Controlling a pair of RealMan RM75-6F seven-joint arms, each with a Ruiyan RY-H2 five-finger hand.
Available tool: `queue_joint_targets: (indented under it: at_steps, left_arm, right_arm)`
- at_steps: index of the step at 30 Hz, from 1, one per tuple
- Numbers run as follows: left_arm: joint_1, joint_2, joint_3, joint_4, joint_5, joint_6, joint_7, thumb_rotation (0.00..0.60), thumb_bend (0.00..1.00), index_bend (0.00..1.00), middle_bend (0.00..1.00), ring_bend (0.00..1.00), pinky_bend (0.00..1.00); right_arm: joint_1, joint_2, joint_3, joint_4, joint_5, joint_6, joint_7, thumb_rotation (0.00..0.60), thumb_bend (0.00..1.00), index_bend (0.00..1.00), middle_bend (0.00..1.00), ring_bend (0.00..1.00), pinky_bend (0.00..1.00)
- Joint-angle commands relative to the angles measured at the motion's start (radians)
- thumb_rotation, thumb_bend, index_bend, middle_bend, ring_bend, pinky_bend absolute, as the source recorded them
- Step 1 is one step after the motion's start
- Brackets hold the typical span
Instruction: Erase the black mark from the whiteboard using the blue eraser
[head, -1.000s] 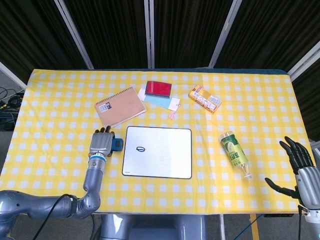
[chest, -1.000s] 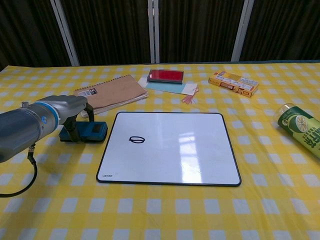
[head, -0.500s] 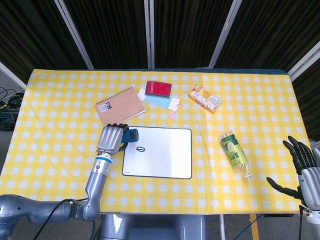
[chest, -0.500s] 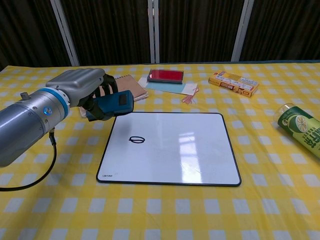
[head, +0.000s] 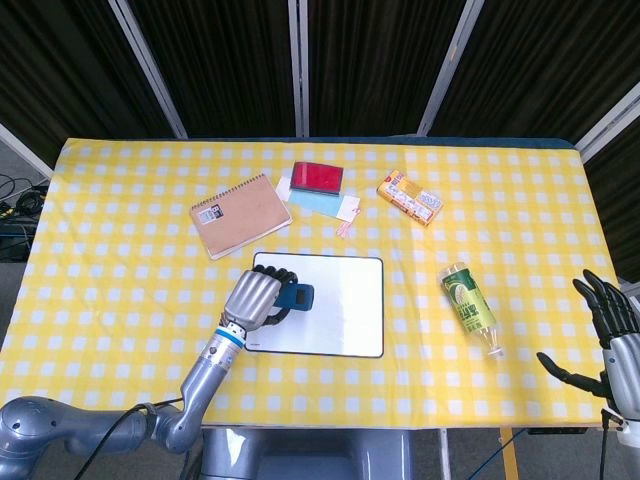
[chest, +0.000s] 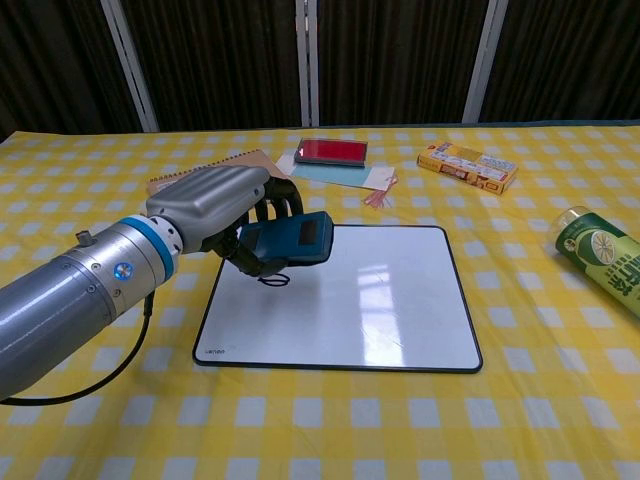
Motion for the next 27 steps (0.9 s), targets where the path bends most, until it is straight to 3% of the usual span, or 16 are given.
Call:
queue_joint_targets:
  at_steps: [1, 15, 27]
  left_arm:
    - [-0.001, -0.029, -0.010, 0.041, 0.024, -0.039, -0.043, 0.600, 0.60, 0.85, 0.52, 0.51, 0.53]
    - [-0.053, -0.175, -0.056, 0.266, 0.132, -0.127, -0.150, 0.600, 0.60, 0.85, 0.52, 0.51, 0.53]
    - [-0.050, -0.232, -0.055, 0.399, 0.173, -0.169, -0.218, 0.600, 0.59, 0.85, 0.52, 0.51, 0.53]
  right_arm:
    - [-0.001, 0.000, 0.001, 0.001, 0.003, 0.001, 0.006, 0.600, 0.05, 0.00, 0.00, 0.00, 0.00]
    - [0.004, -0.008, -0.003, 0.009, 0.003, -0.016, 0.003, 0.600, 0.05, 0.00, 0.00, 0.00, 0.00]
    - [0.007, -0.018, -0.003, 0.016, 0.006, -0.023, -0.009, 0.600, 0.05, 0.00, 0.00, 0.00, 0.00]
